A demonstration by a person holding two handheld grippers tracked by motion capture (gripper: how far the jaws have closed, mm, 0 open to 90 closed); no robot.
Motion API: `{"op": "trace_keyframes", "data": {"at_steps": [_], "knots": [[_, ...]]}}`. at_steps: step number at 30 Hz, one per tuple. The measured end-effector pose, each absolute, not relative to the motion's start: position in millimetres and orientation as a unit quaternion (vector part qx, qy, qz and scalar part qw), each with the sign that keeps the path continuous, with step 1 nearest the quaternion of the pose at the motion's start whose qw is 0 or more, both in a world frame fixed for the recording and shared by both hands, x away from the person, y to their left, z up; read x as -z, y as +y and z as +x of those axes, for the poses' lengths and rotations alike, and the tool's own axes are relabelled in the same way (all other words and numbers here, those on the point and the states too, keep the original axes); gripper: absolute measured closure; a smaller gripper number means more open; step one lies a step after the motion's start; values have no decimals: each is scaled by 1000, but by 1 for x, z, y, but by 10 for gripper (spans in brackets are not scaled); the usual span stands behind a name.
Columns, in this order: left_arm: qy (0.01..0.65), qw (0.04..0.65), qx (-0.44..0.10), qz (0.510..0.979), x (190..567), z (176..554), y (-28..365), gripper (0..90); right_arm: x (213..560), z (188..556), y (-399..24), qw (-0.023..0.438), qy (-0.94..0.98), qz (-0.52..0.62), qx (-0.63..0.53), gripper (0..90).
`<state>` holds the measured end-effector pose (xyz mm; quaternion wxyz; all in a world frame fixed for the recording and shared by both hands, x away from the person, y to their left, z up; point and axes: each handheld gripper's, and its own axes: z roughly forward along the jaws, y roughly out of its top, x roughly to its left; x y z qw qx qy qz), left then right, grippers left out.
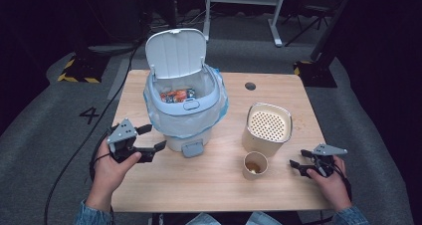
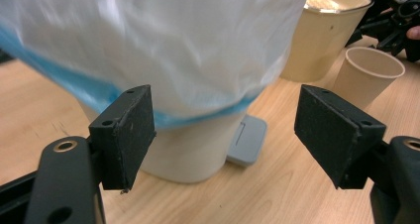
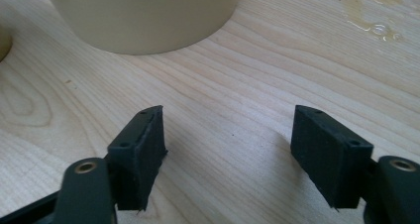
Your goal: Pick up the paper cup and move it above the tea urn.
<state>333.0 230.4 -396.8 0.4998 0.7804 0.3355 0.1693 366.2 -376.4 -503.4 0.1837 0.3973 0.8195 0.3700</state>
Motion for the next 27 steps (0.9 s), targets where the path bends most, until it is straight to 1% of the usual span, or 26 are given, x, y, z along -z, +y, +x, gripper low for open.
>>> {"op": "trace_keyframes", "data": {"at_steps": [5, 7, 10, 15, 22, 24, 27], "knots": [[352, 479, -150, 790, 422, 339, 232, 214, 503, 366, -376, 183, 819, 399, -370, 297], [360, 459, -147, 799, 433, 342, 235, 213, 503, 366, -376, 184, 818, 400, -369, 296], [367, 449, -142, 802, 444, 345, 238, 209, 502, 364, -377, 185, 822, 399, -362, 290], [376, 434, -132, 808, 460, 349, 240, 202, 496, 360, -378, 167, 823, 405, -361, 302], [399, 404, -115, 815, 480, 348, 245, 181, 482, 349, -373, 152, 831, 381, -377, 310], [402, 396, -117, 817, 484, 348, 247, 180, 478, 346, -369, 143, 833, 372, -383, 305], [405, 376, -122, 824, 489, 349, 247, 180, 472, 341, -362, 145, 837, 355, -389, 285]]}}
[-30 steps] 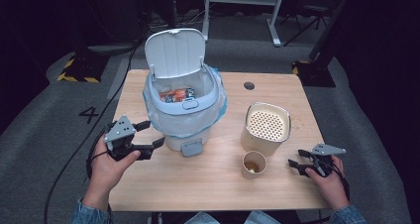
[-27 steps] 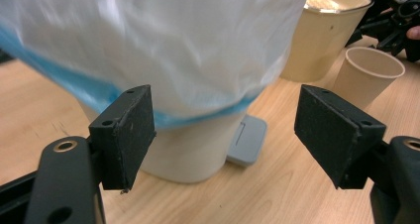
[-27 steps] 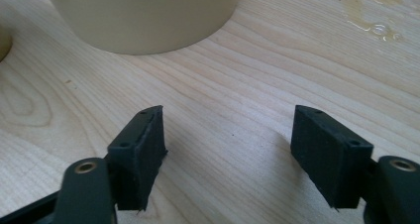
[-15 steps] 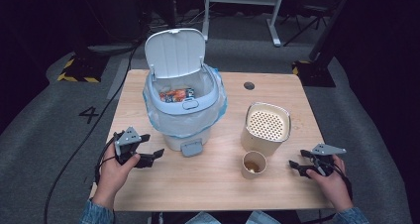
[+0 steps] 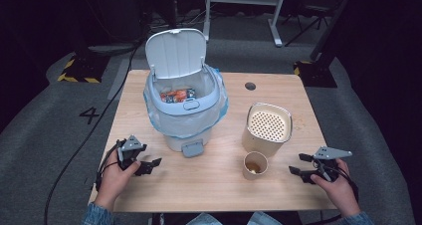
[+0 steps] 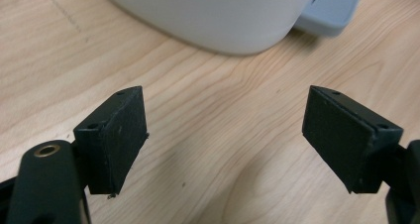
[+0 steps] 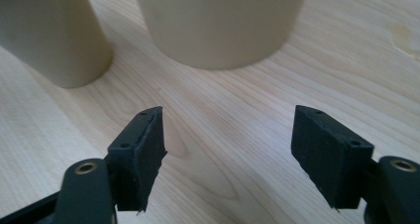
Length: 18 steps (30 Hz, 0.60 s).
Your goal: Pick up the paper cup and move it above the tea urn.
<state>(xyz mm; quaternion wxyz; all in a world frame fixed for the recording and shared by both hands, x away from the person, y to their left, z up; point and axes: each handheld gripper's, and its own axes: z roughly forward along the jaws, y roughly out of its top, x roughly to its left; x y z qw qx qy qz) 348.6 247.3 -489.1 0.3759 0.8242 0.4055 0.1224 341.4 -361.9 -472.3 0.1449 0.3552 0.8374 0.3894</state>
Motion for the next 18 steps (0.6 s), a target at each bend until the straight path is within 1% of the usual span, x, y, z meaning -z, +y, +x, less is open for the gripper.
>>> {"op": "trace_keyframes", "data": {"at_steps": [3, 7, 12, 18], "knots": [[409, 361, -120, 829, 494, 350, 246, 180, 468, 337, -353, 143, 842, 339, -395, 266], [413, 348, -120, 833, 500, 352, 244, 180, 463, 333, -342, 128, 850, 321, -397, 236], [395, 345, -146, 839, 504, 353, 243, 163, 459, 329, -325, 129, 857, 292, -406, 199], [394, 340, -152, 840, 504, 354, 241, 150, 461, 332, -310, 128, 861, 267, -413, 191]]}}
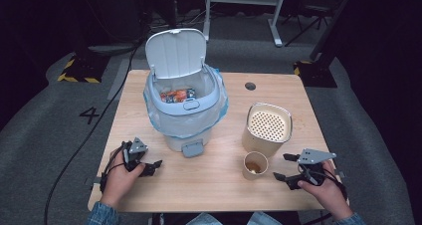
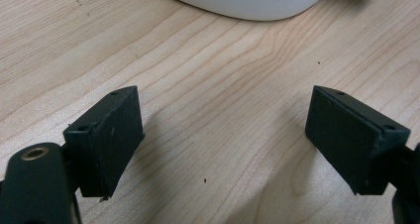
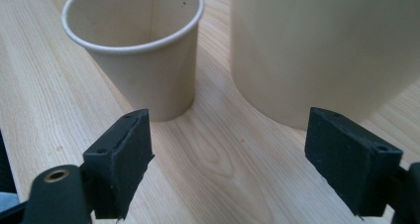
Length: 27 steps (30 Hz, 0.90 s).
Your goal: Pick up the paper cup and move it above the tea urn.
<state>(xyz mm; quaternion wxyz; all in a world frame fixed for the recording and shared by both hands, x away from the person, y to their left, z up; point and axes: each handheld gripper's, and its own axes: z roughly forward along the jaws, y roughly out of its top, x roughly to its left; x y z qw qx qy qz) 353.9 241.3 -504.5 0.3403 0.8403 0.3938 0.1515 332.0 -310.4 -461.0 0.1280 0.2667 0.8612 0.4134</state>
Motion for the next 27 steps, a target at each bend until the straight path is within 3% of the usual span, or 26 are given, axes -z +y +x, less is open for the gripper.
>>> {"op": "trace_keyframes", "data": {"at_steps": [14, 27], "knots": [[395, 338, -150, 841, 505, 355, 240, 135, 474, 334, -271, 81, 866, 218, -442, 182], [396, 340, -148, 840, 505, 355, 240, 134, 497, 341, -238, 96, 853, 229, -459, 262]]}}
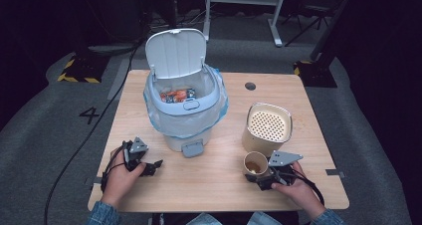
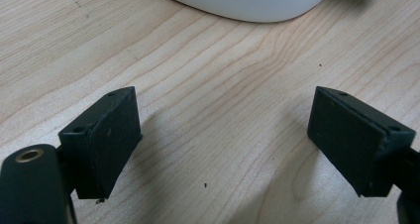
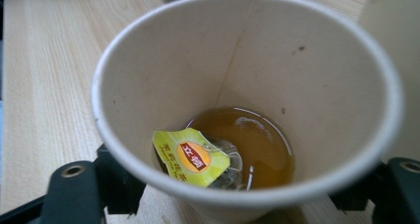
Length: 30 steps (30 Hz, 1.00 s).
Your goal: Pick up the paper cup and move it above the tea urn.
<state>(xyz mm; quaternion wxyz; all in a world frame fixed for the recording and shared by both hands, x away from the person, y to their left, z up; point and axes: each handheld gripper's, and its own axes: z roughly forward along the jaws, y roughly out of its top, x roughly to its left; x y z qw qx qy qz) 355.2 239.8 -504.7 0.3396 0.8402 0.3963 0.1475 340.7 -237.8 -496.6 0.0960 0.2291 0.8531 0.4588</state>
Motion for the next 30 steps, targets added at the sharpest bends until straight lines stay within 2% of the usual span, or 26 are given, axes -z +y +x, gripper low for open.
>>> {"op": "trace_keyframes", "data": {"at_steps": [3, 12, 22, 30], "knots": [[397, 339, -148, 840, 505, 355, 240, 133, 500, 339, -236, 113, 852, 224, -458, 286], [396, 339, -148, 840, 505, 355, 240, 133, 497, 338, -237, 112, 844, 221, -477, 301], [397, 339, -147, 840, 505, 355, 239, 131, 475, 332, -252, 141, 847, 203, -470, 306], [397, 339, -147, 840, 505, 356, 238, 120, 460, 328, -265, 143, 840, 225, -472, 306]]}}
